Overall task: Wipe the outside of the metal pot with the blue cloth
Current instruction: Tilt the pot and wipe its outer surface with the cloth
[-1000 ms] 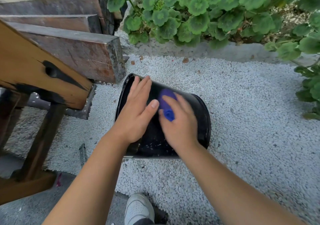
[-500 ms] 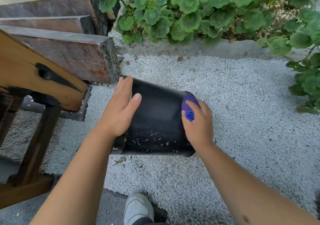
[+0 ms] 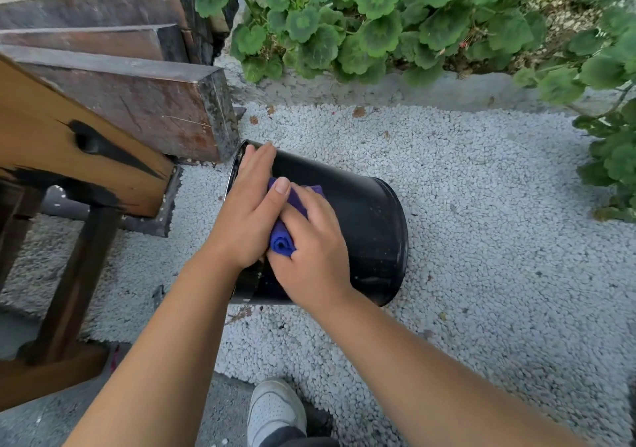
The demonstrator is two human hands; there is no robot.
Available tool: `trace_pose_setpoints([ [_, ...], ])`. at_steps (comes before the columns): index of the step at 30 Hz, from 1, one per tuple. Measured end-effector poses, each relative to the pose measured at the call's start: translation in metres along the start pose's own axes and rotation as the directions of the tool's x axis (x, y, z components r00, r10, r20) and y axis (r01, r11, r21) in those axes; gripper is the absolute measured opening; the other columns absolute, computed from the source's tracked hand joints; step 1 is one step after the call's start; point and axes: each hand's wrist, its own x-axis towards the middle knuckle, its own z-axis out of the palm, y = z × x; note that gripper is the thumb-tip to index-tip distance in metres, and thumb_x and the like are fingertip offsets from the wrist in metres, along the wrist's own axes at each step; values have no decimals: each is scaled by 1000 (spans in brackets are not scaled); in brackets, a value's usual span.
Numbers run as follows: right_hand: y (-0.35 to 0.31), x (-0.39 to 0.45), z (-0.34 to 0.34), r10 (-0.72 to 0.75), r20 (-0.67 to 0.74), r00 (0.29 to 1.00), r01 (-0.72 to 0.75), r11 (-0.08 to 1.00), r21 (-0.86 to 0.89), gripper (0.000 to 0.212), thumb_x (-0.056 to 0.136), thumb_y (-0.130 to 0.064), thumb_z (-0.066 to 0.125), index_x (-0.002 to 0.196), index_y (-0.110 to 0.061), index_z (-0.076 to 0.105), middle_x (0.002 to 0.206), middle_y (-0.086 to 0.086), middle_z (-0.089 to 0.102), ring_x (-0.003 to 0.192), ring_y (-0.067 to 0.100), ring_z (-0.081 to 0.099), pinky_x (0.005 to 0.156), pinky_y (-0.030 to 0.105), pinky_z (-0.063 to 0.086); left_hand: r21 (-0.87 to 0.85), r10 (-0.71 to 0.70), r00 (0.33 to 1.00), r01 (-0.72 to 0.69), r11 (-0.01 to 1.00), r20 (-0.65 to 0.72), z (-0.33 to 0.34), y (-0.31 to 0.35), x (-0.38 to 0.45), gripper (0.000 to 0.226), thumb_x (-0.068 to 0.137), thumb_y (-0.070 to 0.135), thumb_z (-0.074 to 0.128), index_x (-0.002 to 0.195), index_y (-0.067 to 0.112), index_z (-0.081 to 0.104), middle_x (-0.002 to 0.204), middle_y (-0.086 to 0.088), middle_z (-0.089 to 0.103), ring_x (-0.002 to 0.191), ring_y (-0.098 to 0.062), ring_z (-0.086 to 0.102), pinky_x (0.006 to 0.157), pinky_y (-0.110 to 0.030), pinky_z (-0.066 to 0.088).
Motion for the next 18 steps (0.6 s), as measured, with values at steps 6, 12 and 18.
trace_pose_setpoints([
  [6,81,-13,-46,414,-139,900,-436,836,-333,37,87,-34,61,122,-23,64,133,2,58,122,29,48,99,45,42,26,-51,999,51,998,-6,-10,-18,-3,83,88,67,24,155,19,19,152,24,8,137,20,-5,105,1,-1],
  [12,101,-18,-49,549,-125,826,-562,788,-250,40,91,-31,62,130,-22,59,144,4,47,129,31,39,100,37,36,39,-51,998,52,998,-32,-17,-28,-9,75,91,65,26,154,24,21,158,19,11,146,7,2,117,-13,4],
  [18,95,-16,-39,463,-70,884,-465,850,-246,42,87,-27,68,128,-23,60,145,4,46,125,32,44,99,38,39,-65,21,999,-23,998,-34,-23,-68,-88,77,93,67,37,155,28,16,164,11,8,151,-9,8,119,-22,15],
])
